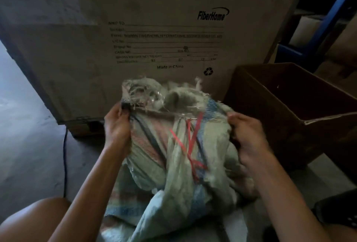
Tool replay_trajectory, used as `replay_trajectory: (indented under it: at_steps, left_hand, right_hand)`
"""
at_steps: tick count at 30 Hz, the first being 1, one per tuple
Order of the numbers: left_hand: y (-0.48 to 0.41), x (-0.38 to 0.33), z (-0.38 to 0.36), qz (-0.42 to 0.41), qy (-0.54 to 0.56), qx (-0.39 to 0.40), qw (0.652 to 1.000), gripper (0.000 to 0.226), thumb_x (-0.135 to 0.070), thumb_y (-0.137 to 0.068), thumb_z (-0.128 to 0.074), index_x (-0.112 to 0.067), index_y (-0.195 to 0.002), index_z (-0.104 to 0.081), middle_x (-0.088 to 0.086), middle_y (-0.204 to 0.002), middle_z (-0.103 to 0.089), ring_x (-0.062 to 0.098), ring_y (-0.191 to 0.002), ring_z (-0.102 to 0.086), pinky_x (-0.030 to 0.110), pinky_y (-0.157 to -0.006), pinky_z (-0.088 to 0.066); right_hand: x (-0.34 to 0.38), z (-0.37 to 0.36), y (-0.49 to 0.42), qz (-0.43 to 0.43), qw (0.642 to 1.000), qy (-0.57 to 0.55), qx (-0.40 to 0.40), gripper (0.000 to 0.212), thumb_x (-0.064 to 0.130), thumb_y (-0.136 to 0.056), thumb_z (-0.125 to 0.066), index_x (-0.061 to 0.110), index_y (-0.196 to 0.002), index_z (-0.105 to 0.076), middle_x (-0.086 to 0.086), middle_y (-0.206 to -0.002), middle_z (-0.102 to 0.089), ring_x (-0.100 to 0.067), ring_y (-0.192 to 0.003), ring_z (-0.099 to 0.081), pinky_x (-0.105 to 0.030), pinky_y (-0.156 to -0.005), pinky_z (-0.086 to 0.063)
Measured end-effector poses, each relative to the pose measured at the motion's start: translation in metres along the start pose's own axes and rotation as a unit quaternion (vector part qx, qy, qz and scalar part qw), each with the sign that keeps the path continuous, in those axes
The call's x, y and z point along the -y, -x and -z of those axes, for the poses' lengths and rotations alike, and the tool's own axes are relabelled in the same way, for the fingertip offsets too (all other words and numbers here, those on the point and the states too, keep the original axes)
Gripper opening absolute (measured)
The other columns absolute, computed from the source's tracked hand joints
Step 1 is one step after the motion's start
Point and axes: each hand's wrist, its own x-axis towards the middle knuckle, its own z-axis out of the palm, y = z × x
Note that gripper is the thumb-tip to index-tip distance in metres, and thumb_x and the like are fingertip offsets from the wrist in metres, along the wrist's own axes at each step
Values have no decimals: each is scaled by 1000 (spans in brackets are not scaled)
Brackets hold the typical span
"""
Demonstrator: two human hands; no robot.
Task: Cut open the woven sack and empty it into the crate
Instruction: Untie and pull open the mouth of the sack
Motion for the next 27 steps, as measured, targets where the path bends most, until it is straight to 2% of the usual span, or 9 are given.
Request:
replay_trajectory:
  at_steps: [2,4,6,9,11,14,20,24,27]
  left_hand:
    - [2,-5,9,-121,-271,-56,953,26,-33,-100,-59,-15,-116,-68,14,-108,-75,30,-101,-63,33,-77,-47]
    - [6,-11,13,-93,-374,-32,922,57,-42,-86,-75,-19,-133,-53,19,-128,-63,37,-119,-53,46,-94,-44]
    - [22,-23,8,-131,-339,-56,930,74,-36,-73,-85,-15,-132,-46,19,-128,-52,34,-118,-49,49,-97,-44]
    - [52,-41,-12,-266,-256,-36,929,37,-36,-82,-77,-11,-103,-59,5,-94,-65,23,-83,-60,44,-75,-55]
    - [69,-54,-29,-140,-148,130,970,48,-62,-88,-60,-14,-91,-65,0,-80,-71,21,-72,-66,38,-66,-55]
    - [80,-46,-42,6,-123,273,954,60,-75,-87,-48,-19,-92,-68,-2,-82,-69,17,-75,-64,33,-69,-50]
    - [43,-10,-25,-60,-133,225,963,30,-42,-91,-65,-17,-75,-64,2,-65,-64,16,-62,-56,32,-64,-44]
    - [8,-12,14,-137,-259,64,954,20,-28,-93,-68,-17,-76,-69,5,-72,-72,20,-67,-66,33,-68,-53]
    - [-2,-14,36,-56,-186,165,967,25,-20,-94,-70,-15,-70,-67,8,-66,-65,13,-54,-54,20,-54,-49]
  right_hand:
    - [4,11,-5,25,998,-38,-45,23,7,-97,-55,14,-80,-69,-2,-67,-70,-10,-55,-64,-19,-52,-51]
    - [2,13,-2,18,996,-81,-23,18,15,-100,-53,16,-90,-68,-2,-76,-74,-15,-70,-69,-26,-64,-57]
    - [-1,7,4,-8,994,-110,18,17,24,-104,-48,19,-109,-63,-4,-91,-75,-17,-79,-72,-28,-61,-60]
    - [-5,-6,10,-11,993,-103,62,23,29,-105,-44,22,-125,-51,-7,-111,-71,-19,-90,-71,-34,-68,-63]
    - [-7,-14,11,5,994,-71,86,24,31,-103,-47,27,-127,-52,-8,-120,-70,-22,-103,-70,-39,-81,-61]
    - [-10,-21,16,9,987,-23,160,36,35,-100,-52,28,-135,-55,-2,-128,-69,-18,-115,-68,-36,-92,-57]
    - [-5,-6,9,86,990,63,92,23,7,-97,-58,10,-118,-66,-16,-115,-72,-24,-105,-71,-29,-79,-60]
    - [8,24,-2,98,989,115,-1,35,-4,-94,-56,24,-93,-77,-9,-108,-75,-24,-99,-73,-33,-75,-61]
    - [14,35,0,109,986,122,-6,33,-4,-92,-60,24,-100,-75,-7,-105,-75,-16,-91,-74,-20,-60,-58]
